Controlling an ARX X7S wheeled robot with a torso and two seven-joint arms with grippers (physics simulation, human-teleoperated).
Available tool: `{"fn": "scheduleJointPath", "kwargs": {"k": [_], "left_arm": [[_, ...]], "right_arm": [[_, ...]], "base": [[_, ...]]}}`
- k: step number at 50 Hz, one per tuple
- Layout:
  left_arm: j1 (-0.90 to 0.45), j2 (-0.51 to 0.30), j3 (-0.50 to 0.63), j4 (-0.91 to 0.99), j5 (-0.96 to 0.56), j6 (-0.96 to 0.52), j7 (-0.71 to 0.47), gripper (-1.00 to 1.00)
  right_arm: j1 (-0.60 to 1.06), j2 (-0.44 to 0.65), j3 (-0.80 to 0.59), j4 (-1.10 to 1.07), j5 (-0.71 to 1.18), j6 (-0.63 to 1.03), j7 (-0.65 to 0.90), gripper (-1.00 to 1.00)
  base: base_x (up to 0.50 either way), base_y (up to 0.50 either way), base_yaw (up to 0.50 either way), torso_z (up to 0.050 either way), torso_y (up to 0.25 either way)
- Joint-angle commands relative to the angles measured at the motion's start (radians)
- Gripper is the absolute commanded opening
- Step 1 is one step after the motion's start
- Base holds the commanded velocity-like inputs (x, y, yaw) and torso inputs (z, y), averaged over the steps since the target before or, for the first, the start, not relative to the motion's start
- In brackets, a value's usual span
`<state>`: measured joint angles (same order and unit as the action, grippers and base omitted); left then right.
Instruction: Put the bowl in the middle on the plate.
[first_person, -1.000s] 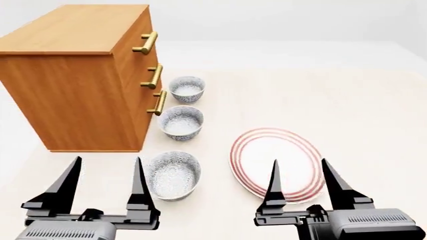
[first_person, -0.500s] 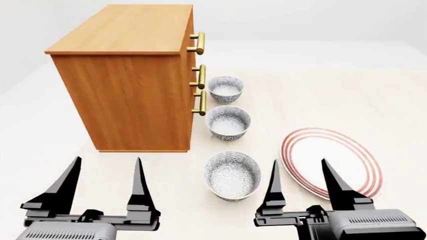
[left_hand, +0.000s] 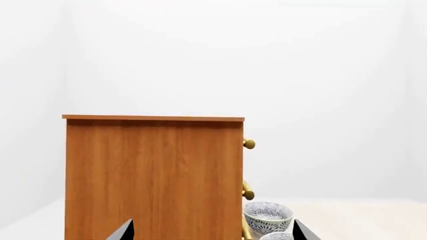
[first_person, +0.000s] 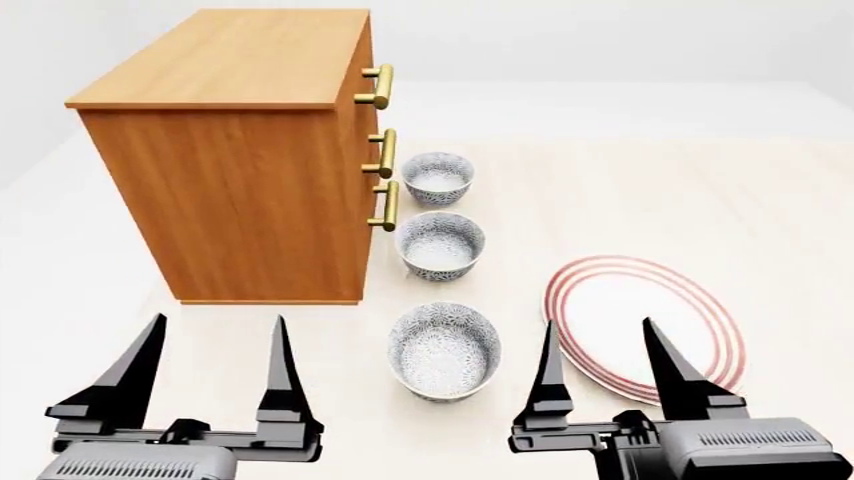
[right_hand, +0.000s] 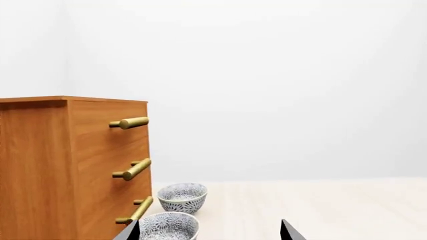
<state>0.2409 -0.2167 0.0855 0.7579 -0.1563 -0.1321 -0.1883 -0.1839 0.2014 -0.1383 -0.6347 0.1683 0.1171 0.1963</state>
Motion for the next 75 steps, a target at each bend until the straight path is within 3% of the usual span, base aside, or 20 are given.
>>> {"fn": "scheduleJointPath", "kwargs": {"k": [1,8,46,48,49,50,75], "left_arm": [[0.000,-0.007,0.006,-0.001,-0.002,0.003,-0.008,1.00],[-0.002,-0.011,0.009,-0.005,-0.005,0.005,-0.011,1.00],[0.002,-0.033,0.025,0.004,-0.013,0.011,-0.034,1.00],[0.004,-0.035,0.026,0.009,-0.011,0.011,-0.036,1.00],[0.134,-0.065,0.027,0.159,-0.008,0.062,-0.029,1.00],[0.140,-0.068,0.026,0.232,-0.010,0.065,-0.029,1.00],[0.157,-0.094,0.035,0.258,-0.020,0.081,-0.052,1.00]], "right_arm": [[0.000,0.008,-0.007,-0.001,0.003,-0.005,0.006,1.00],[0.003,0.013,-0.014,0.003,0.005,-0.004,0.008,1.00],[0.007,0.046,-0.038,0.003,0.020,-0.014,0.041,1.00],[0.003,0.049,-0.037,-0.005,0.022,-0.016,0.044,1.00],[-0.002,0.051,-0.038,-0.009,0.021,-0.021,0.044,1.00],[-0.002,0.052,-0.038,-0.010,0.022,-0.021,0.045,1.00],[0.004,0.072,-0.054,-0.008,0.029,-0.025,0.066,1.00]], "base": [[0.00,0.00,0.00,0.000,0.000],[0.02,0.00,0.00,0.000,0.000],[0.50,0.00,0.00,0.000,0.000],[0.00,0.00,0.00,0.000,0.000],[0.00,0.00,0.00,-0.025,-0.230],[0.00,0.00,0.00,-0.024,-0.230],[0.00,0.00,0.00,-0.025,-0.211]]}}
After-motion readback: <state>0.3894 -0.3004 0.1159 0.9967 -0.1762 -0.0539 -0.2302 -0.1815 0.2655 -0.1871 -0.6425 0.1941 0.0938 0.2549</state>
